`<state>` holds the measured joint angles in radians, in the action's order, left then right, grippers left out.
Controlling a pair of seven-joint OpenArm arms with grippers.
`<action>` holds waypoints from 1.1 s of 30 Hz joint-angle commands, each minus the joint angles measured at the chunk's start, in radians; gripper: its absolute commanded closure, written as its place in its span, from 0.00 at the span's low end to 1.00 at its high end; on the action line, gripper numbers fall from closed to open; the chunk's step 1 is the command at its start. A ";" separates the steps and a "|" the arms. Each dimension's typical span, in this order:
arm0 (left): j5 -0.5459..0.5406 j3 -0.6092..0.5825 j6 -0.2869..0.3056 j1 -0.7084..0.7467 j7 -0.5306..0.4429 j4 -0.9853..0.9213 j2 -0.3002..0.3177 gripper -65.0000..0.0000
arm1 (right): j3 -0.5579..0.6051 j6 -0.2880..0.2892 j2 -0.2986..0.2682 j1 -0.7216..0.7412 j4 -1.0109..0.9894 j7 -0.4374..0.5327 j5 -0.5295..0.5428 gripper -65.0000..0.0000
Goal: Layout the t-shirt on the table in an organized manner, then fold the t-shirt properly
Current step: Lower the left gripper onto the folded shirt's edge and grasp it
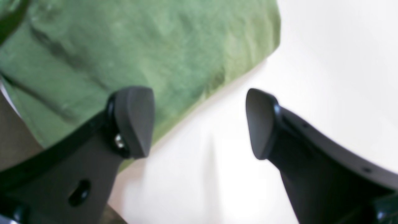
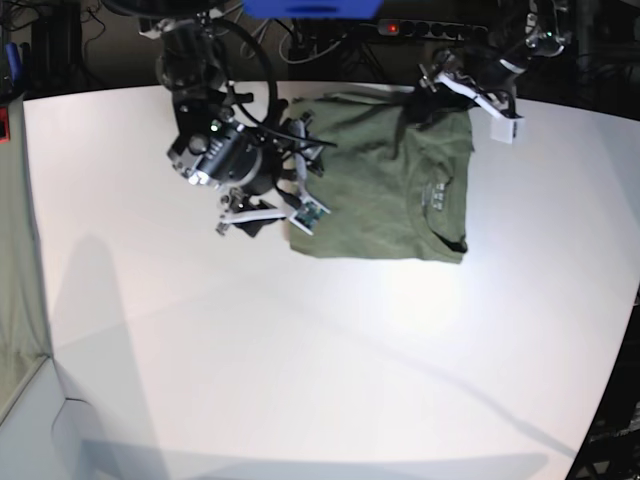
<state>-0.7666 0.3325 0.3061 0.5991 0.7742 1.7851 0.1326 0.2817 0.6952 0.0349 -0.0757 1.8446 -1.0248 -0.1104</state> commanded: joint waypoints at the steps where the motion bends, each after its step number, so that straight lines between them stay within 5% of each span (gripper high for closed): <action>1: -0.040 0.009 0.008 0.005 -0.017 0.042 0.008 0.30 | 0.000 0.003 0.004 0.012 0.017 0.019 0.011 0.29; 7: -0.195 0.142 0.008 -0.003 -0.006 0.127 0.009 0.30 | -0.043 0.003 0.004 0.014 0.017 0.019 0.010 0.29; 13: -0.213 0.184 0.000 -0.104 0.041 0.106 0.057 0.30 | -0.132 0.003 0.004 0.014 0.017 0.019 0.011 0.29; 19: -0.162 0.187 -0.005 -0.215 0.153 0.060 0.063 0.30 | -0.204 0.003 0.003 0.012 0.016 0.019 0.011 0.29; 25: -0.029 0.178 0.002 -0.318 0.155 -0.008 0.054 0.30 | -0.213 0.003 0.001 0.011 0.019 0.013 0.008 0.29; 33: -0.012 0.070 0.003 -0.387 0.152 -0.115 0.055 0.30 | -0.213 0.003 0.004 -0.002 0.019 0.018 0.008 0.29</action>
<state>-0.7589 0.4026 0.3035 0.2203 0.9379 1.6539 0.1802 0.0681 0.6952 0.0341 -0.0883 1.8450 -1.0256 -0.1081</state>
